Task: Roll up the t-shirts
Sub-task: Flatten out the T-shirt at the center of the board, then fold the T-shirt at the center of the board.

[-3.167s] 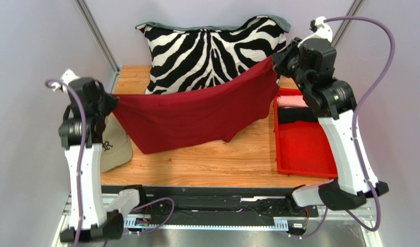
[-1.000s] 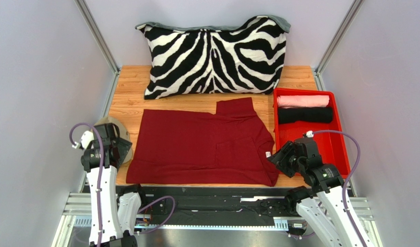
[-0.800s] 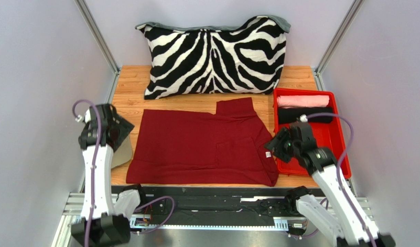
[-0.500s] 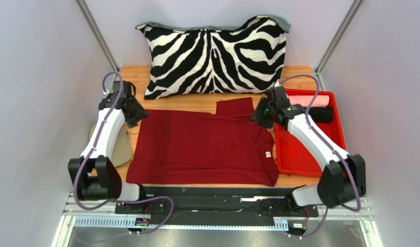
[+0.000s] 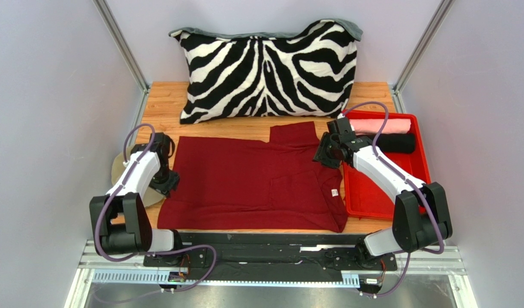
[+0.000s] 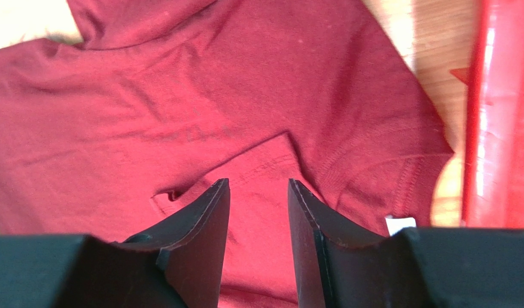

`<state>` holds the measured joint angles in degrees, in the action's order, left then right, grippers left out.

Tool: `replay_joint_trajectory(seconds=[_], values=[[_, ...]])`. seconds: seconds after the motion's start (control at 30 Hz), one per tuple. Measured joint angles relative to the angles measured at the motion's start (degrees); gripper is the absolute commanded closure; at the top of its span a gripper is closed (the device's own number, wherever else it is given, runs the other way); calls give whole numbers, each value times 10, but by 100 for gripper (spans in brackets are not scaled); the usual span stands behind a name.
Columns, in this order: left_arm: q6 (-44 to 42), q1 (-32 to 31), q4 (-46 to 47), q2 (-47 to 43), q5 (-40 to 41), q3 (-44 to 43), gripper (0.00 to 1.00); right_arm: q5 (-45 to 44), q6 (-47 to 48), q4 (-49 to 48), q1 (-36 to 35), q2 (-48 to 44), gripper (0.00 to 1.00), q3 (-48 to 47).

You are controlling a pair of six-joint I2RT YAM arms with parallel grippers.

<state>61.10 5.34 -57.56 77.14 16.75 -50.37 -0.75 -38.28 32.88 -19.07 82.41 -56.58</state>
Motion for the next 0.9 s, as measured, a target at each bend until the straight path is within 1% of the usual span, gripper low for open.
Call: replay_joint_trajectory(seconds=[0.13, 0.27, 0.33, 0.37, 0.47, 0.57, 0.6, 0.67, 0.7, 0.9], values=[[39, 0, -3, 39, -2, 5, 56, 13, -1, -22, 0, 0, 58, 15], [57, 0, 2, 83, -3, 5, 57, 26, -3, -38, 0, 9, 57, 24], [63, 0, 3, 100, -3, 5, 61, 31, -5, -47, 0, 15, 57, 30], [66, 0, 3, 104, -3, 5, 62, 32, -5, -50, 0, 16, 57, 33], [73, 0, 4, 114, -3, 5, 67, 33, -5, -52, 0, 18, 57, 34], [79, 0, 4, 114, -1, 5, 76, 32, -5, -58, 0, 18, 57, 34], [80, 0, 4, 114, -1, 5, 83, 32, -6, -59, 0, 18, 57, 34], [82, 0, 4, 114, -1, 5, 90, 30, -7, -61, 0, 20, 57, 34], [82, 0, 4, 114, -1, 5, 100, 29, -8, -63, 0, 22, 57, 34], [81, 0, 4, 113, -1, 5, 100, 26, -10, -70, 0, 47, 57, 34]])
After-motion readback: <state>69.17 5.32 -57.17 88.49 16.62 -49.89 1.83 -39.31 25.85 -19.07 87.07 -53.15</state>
